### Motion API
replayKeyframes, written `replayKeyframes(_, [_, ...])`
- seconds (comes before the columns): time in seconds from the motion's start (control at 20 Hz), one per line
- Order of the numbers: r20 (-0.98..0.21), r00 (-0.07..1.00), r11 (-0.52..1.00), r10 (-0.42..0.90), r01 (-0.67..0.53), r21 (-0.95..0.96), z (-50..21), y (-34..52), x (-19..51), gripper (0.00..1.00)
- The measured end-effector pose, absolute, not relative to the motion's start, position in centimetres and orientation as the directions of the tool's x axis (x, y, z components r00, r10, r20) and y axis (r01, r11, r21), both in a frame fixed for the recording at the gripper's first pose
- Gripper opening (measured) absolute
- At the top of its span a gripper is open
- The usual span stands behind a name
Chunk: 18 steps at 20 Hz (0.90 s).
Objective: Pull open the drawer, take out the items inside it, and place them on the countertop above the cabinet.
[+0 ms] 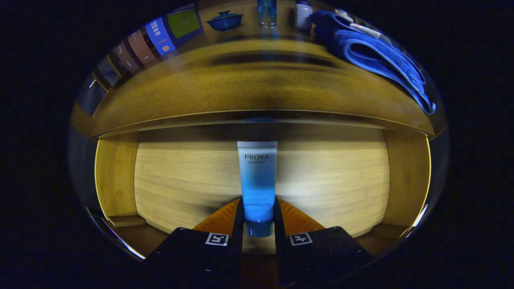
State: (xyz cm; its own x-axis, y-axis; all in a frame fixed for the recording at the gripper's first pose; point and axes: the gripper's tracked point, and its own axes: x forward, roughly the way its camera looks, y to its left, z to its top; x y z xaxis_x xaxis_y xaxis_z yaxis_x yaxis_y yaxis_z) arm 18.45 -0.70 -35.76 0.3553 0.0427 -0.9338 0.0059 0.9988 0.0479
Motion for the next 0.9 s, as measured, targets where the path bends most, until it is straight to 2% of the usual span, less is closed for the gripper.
replayKeyframes(0.55, [-0.868, 0.475, 0.989, 0.144, -0.061, 0.131, -25.9, 0.8, 13.5, 0.40])
replayKeyframes(0.9, [-0.834, 0.541, 0.994, 0.109, -0.042, 0.102, -21.0, 0.5, 19.8, 0.40])
